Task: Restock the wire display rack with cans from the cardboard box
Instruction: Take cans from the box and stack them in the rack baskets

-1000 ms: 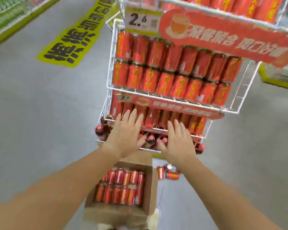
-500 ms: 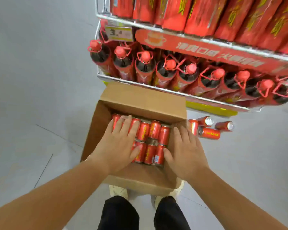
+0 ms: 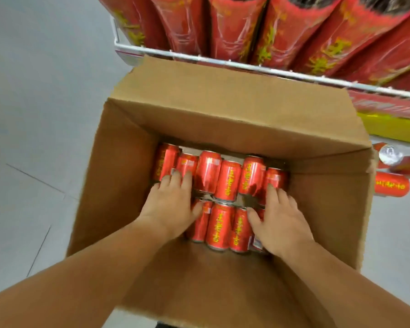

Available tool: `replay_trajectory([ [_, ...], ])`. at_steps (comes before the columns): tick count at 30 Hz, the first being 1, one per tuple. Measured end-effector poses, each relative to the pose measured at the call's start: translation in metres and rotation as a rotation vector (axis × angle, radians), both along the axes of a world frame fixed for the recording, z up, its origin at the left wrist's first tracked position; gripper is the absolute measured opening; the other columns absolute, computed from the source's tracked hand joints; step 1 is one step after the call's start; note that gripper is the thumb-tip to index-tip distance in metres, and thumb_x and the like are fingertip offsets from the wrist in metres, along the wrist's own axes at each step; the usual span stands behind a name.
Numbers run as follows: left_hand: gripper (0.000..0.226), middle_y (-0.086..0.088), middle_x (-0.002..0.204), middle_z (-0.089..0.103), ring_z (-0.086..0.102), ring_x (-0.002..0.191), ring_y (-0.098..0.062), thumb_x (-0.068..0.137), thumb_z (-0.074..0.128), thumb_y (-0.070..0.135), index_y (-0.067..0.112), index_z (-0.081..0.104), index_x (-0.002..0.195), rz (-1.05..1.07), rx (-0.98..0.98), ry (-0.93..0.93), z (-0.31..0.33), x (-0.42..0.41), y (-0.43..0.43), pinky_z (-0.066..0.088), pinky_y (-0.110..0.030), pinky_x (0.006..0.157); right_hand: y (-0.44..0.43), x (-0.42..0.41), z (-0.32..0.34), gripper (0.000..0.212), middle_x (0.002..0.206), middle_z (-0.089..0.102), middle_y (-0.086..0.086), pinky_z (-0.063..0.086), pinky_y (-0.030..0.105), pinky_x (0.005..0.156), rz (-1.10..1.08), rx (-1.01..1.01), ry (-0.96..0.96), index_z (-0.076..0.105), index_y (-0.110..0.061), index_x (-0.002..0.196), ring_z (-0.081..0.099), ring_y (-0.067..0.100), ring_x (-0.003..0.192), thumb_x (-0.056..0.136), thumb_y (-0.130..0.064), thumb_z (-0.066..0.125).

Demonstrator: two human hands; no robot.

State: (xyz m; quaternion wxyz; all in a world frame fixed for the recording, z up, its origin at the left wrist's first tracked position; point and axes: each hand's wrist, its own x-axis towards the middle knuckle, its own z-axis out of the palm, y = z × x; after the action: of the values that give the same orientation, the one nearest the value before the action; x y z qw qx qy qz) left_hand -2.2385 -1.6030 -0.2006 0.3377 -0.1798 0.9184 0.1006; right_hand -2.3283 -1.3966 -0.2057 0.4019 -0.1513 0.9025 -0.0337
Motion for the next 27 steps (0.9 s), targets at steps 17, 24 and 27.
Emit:
replay_trajectory([
  [17,0.1,-0.004,0.141,0.024,0.029,0.129,-0.028,0.072,0.063,0.075,0.027,0.031,0.153,0.346,0.094,0.017,-0.103,-0.058,-0.014,0.029,-0.042,0.11,-0.043,-0.077,-0.094,0.056,0.094,0.068,0.01,0.047,0.03,0.072,-0.462,0.094,0.013,0.068,-0.009,0.099,0.066,0.033,0.093,0.084,-0.062,0.062],
  [24,0.094,-0.002,0.158,0.008,0.012,0.144,-0.03,0.06,0.081,0.068,0.039,0.044,0.142,0.534,0.214,-0.071,-0.106,-0.073,-0.021,0.019,-0.046,0.116,-0.054,-0.1,-0.099,0.069,0.091,0.061,0.003,0.052,0.029,0.074,-0.421,0.222,-0.163,0.062,-0.018,0.094,0.068,0.028,0.092,0.07,-0.083,0.062],
  [27,0.083,0.001,0.159,0.005,0.009,0.146,-0.025,0.061,0.088,0.056,0.038,0.053,0.134,0.624,0.301,0.085,-0.104,-0.059,-0.014,0.015,-0.041,0.118,-0.05,-0.096,-0.103,0.062,0.082,0.065,0.002,0.055,0.028,0.064,-0.659,0.068,-0.219,0.067,-0.014,0.089,0.065,0.02,0.071,0.065,-0.071,0.078],
])
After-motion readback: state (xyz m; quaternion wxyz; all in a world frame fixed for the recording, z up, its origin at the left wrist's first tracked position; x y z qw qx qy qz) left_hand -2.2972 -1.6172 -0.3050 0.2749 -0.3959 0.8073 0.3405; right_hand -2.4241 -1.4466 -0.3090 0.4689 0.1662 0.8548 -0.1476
